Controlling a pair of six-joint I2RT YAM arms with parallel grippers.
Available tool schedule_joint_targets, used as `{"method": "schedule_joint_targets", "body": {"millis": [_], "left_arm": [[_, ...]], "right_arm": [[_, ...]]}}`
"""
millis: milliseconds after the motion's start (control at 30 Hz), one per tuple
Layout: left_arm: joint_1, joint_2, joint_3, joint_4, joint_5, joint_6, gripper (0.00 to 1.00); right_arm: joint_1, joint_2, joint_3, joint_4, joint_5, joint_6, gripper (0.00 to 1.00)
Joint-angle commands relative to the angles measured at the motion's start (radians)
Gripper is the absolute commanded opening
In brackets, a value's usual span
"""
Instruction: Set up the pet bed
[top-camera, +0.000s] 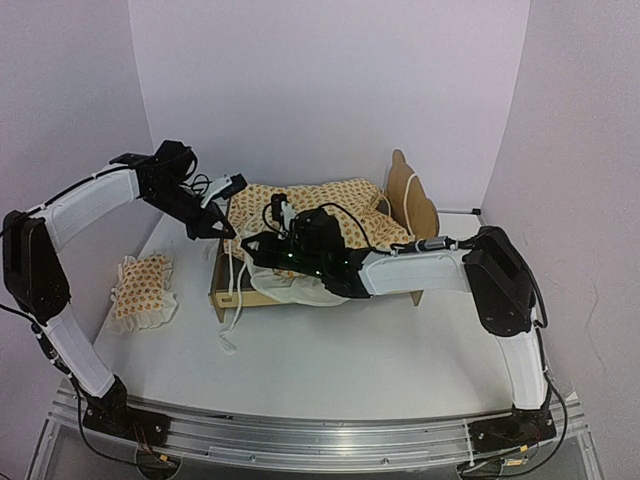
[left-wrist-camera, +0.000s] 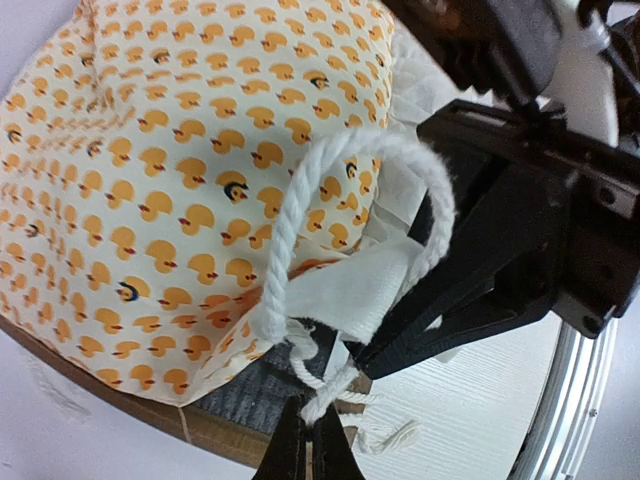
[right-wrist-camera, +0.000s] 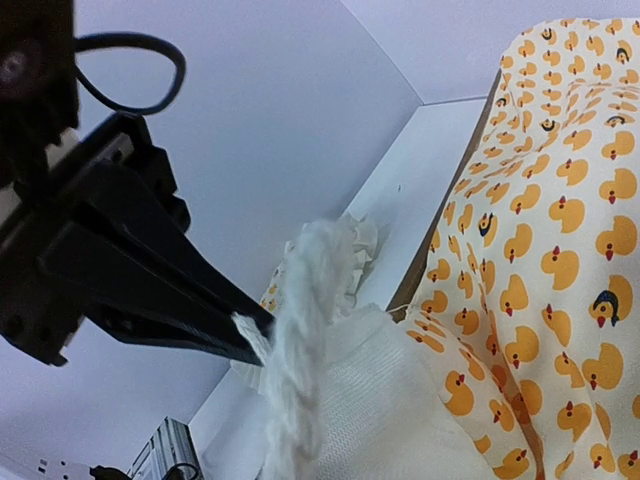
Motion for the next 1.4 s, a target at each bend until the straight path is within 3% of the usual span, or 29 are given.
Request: {"method": "schedule_joint_targets", "body": {"millis": [0,233,567,800,1000,1067,1233,1367], "left_arm": [[0.005,-0.039,0.157,-0.161,-0.077,0.036,0.0],[0.005,-0.052,0.062,-0.019,0.004,0.024,0.0],[0.002,-0.005,0.009,-0.04,0.093,-0.033,0.0],[-0.001,-0.029,-0.131,0.111,0.049,-0.013,0.0],[-0.002,0.017,-0.099,0.047,0.082,-0.041,0.0],[-0.002,0.007,-0.117,0.076,0.05,-0.048,0.0],[-0.001,0.067,-0.178,0.195,-0.19,-0.07,0.0],[-0.018,0.122,-0.175,0.204,-0.171,-0.057,0.0]], "right_arm": [[0.003,-0.075,-0.018,0.019,-0.009,-0.036,0.0],[0.003,-0.065,-0.01,0.02,-0.015,-0.041,0.0],[0.003,-0.064,-0.023,0.019,-0.014,-0.041,0.0],[0.002,-0.063,-0.02,0.018,-0.02,-0.049,0.0],[0.003,-0.064,-0.02,0.018,-0.016,-0.054,0.0],[0.004,-0.063,-0.017,0.018,-0.016,-0.054,0.0],[0.003,-0.056,-0.009,0.019,-0.023,-0.057,0.0],[0.003,-0.057,-0.009,0.017,-0.025,-0.058,0.0]]}}
